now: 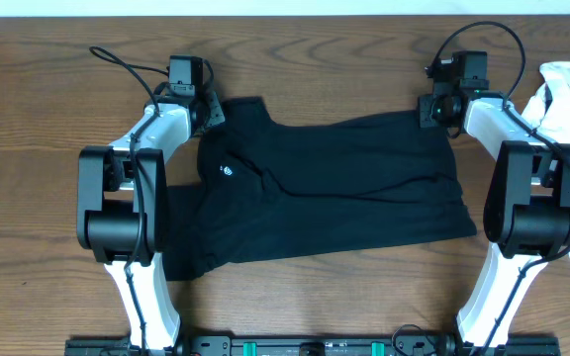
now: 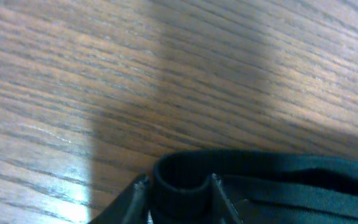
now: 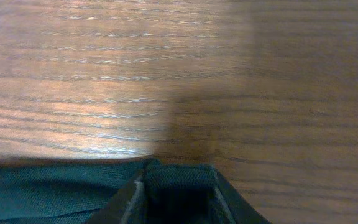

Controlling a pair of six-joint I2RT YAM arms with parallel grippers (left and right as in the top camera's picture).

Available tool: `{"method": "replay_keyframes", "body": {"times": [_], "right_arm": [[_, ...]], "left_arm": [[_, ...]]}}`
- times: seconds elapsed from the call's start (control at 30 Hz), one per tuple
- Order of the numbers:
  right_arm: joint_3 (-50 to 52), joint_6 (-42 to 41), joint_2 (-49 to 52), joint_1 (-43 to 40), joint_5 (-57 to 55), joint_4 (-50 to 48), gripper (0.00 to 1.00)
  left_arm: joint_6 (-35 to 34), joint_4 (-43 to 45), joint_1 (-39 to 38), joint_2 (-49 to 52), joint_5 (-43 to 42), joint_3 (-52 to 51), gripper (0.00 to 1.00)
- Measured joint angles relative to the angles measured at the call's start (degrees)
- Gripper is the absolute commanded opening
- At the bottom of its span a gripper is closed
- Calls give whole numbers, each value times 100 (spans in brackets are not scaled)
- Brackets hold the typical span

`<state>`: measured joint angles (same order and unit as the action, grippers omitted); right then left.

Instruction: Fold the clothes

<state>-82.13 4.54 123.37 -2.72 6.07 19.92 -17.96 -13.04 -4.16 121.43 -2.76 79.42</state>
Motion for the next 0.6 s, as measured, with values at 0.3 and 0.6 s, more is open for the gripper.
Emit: {"method": "replay_keyframes", "body": {"times": [0.3,0.6], "right_arm": [[0,11,0,-4,177,31,1],[-7,9,-11,-168,256,127,1]], "left_arm": [[116,0,0,2,-4,0,6],[332,-223,0,-203,-4,0,6]]}}
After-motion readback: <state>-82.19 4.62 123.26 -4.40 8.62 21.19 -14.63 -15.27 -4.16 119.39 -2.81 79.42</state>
